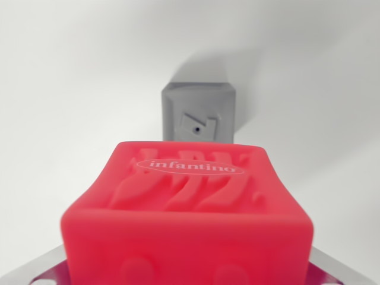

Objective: Destack cube

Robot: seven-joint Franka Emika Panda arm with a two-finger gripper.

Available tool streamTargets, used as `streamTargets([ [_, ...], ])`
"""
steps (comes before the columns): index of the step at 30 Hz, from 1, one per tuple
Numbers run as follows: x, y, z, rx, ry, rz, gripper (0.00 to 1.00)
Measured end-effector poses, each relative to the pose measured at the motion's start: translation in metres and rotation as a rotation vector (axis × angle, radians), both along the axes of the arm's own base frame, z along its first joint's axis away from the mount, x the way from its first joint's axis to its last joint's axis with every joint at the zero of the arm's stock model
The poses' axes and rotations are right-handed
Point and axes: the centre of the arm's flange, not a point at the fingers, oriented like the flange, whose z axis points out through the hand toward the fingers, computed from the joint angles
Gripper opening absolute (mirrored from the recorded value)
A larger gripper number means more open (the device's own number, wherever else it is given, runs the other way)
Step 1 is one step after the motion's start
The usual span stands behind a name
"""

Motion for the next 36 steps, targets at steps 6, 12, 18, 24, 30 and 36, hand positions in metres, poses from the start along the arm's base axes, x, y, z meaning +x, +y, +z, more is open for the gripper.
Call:
streamTargets([
  [6, -0.006, -0.004, -0.003, -0.001, 0.007, 0.035, 0.00],
  [12, -0.014, -0.011, -0.009, -0.001, 0.009, 0.080, 0.00],
  [18, -0.022, -0.017, -0.013, -0.001, 0.008, 0.128, 0.00],
  [24, -0.030, -0.023, -0.019, -0.001, 0.009, 0.177, 0.00],
  [30, -0.038, -0.030, -0.023, -0.001, 0.008, 0.226, 0.00],
  [36, -0.047, -0.036, -0.029, -0.001, 0.009, 0.280, 0.00],
])
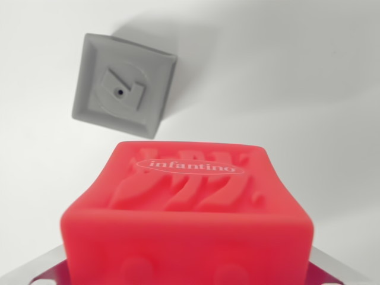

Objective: Destack cube

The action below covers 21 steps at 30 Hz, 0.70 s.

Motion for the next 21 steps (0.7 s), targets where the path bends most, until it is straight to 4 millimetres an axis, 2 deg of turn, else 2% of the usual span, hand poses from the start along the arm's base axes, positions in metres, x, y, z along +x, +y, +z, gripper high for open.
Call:
streamTargets([
  [21, -0.030, -0.023, -0.018, 0.001, 0.000, 0.177, 0.00],
])
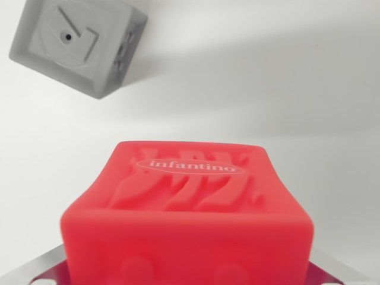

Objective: Destack cube

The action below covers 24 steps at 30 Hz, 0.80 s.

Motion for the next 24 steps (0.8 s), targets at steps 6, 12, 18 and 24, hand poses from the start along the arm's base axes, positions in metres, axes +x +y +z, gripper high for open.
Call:
streamTargets([
  [6, -0.008, -0.006, -0.005, 0.000, -0.001, 0.050, 0.00],
  [12, -0.017, -0.013, -0.010, 0.000, 0.000, 0.101, 0.00],
  [18, -0.025, -0.020, -0.015, 0.000, -0.001, 0.152, 0.00],
  [24, -0.034, -0.027, -0.020, 0.000, 0.000, 0.207, 0.00],
])
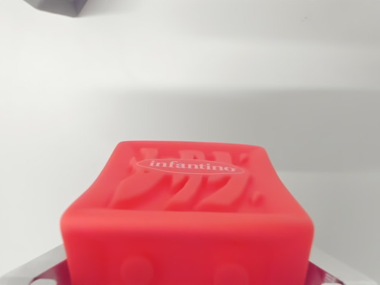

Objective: Destack cube

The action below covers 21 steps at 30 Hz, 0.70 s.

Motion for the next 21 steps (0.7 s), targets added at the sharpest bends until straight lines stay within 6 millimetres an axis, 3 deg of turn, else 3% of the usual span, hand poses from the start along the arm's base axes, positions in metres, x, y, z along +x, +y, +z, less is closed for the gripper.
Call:
streamTargets([
  [21, -0.029, -0.023, -0.017, 0.000, 0.000, 0.173, 0.00],
])
